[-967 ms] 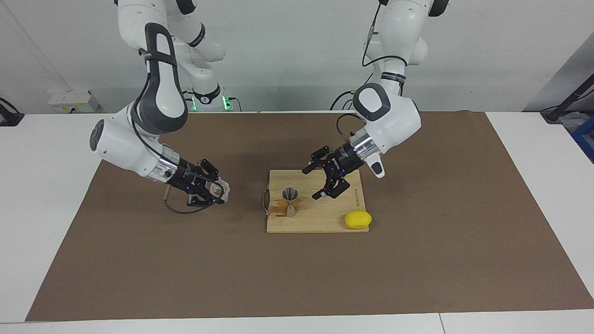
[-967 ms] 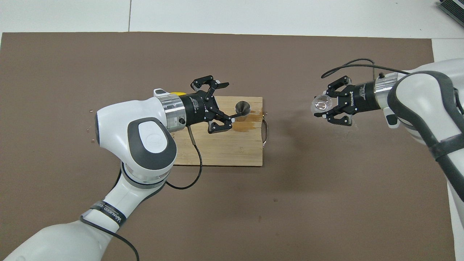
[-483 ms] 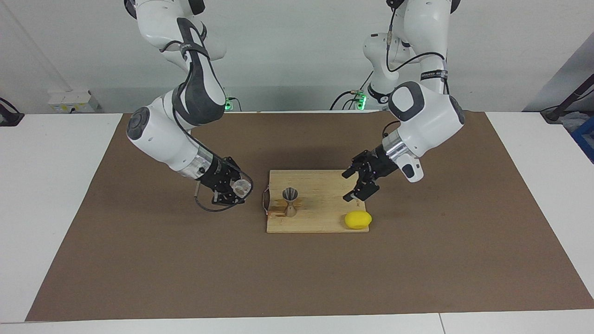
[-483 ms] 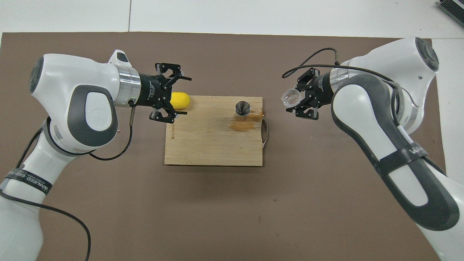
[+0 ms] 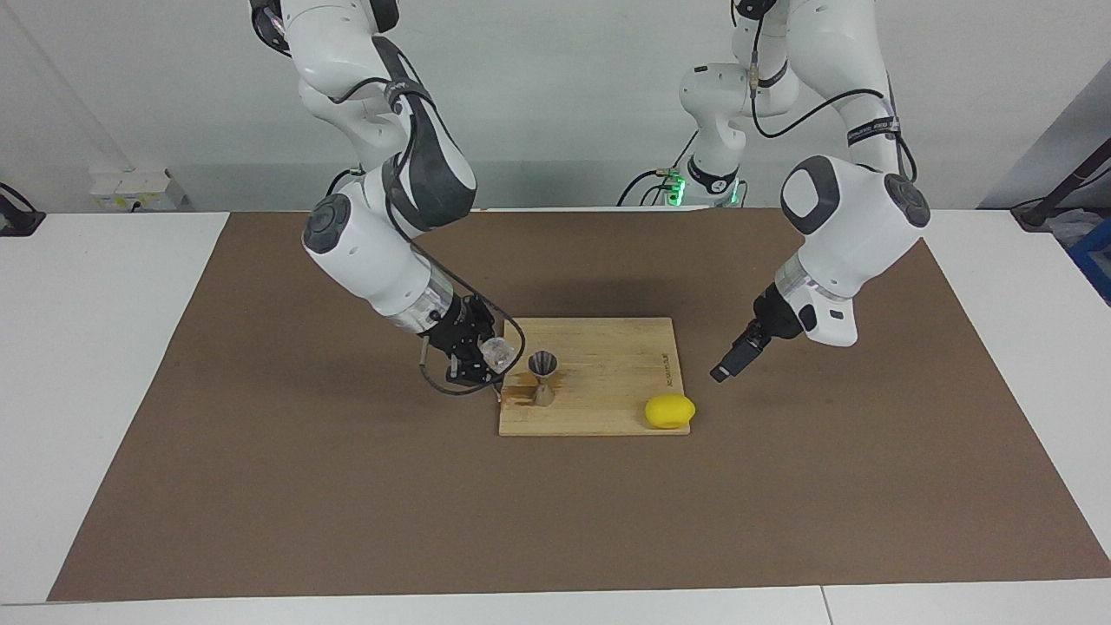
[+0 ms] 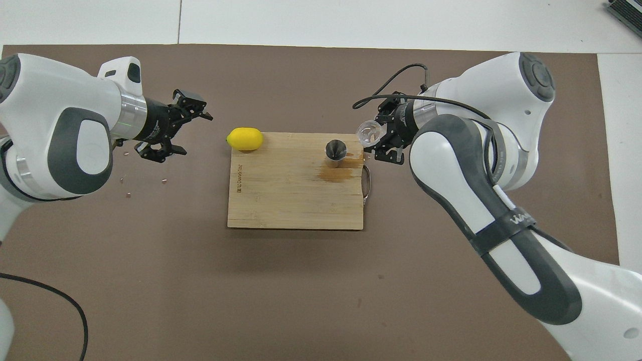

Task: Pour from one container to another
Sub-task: 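Withdraw the left gripper while the right gripper brings the glass over the cup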

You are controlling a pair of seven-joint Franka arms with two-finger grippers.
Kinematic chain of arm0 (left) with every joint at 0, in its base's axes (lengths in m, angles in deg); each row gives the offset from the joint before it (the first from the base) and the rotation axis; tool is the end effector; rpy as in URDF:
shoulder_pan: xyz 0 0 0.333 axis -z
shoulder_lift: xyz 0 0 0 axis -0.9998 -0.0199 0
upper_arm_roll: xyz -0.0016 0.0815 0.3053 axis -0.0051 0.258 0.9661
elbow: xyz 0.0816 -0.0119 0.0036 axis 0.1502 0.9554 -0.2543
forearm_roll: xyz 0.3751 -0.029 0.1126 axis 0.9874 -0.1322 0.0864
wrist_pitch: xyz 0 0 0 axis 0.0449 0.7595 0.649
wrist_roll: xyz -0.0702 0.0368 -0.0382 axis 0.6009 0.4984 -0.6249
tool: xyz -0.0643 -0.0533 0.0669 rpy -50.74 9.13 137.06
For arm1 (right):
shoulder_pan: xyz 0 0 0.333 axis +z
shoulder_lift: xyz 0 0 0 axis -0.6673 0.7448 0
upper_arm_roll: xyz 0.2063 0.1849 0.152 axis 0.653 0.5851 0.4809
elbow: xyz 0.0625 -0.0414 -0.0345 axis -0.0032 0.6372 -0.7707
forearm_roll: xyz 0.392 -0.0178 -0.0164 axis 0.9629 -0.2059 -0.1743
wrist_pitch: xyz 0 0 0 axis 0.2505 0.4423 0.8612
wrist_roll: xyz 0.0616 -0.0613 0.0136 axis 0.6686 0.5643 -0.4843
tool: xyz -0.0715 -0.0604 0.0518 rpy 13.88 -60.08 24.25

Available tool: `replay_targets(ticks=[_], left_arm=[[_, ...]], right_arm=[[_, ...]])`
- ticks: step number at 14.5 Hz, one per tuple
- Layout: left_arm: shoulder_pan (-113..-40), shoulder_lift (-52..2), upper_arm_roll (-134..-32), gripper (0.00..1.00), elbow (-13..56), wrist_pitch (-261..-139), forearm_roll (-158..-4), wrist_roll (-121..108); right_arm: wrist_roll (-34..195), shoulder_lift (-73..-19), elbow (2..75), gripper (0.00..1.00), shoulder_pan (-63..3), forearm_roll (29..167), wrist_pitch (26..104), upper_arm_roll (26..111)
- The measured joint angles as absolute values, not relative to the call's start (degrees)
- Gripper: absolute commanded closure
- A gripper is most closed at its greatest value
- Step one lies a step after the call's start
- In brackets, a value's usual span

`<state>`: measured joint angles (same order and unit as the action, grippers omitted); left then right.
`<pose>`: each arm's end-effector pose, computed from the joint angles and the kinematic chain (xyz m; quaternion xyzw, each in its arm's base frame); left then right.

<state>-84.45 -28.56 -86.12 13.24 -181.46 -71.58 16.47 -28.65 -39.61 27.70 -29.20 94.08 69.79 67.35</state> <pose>0.6250 -0.1226 0.4424 0.9414 0.3046 -0.0139 0.1440 0.6421 0.2266 0.4260 -0.6544 0.7201 0.1569 0.1688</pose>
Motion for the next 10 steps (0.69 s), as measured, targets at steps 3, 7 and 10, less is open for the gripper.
replay_targets(ticks=[3,7,10], left_arm=[[-87.0,-26.8,-85.9,0.0,13.1,-176.7,-64.9,-0.2],[-88.7,-24.4,-85.3,0.0,13.1,-169.2,-55.7,-21.8],[-89.6,-20.8,-85.3,0.0,12.9,-165.8,-54.8,-25.8]], right_arm=[[-28.9,-39.1,27.4,1.0,-27.4,91.9,70.1,67.3],[-28.9,-38.8,27.2,1.0,-26.7,87.1,70.1,67.3],[-28.9,-37.7,26.7,1.0,-25.1,84.2,70.1,67.3]])
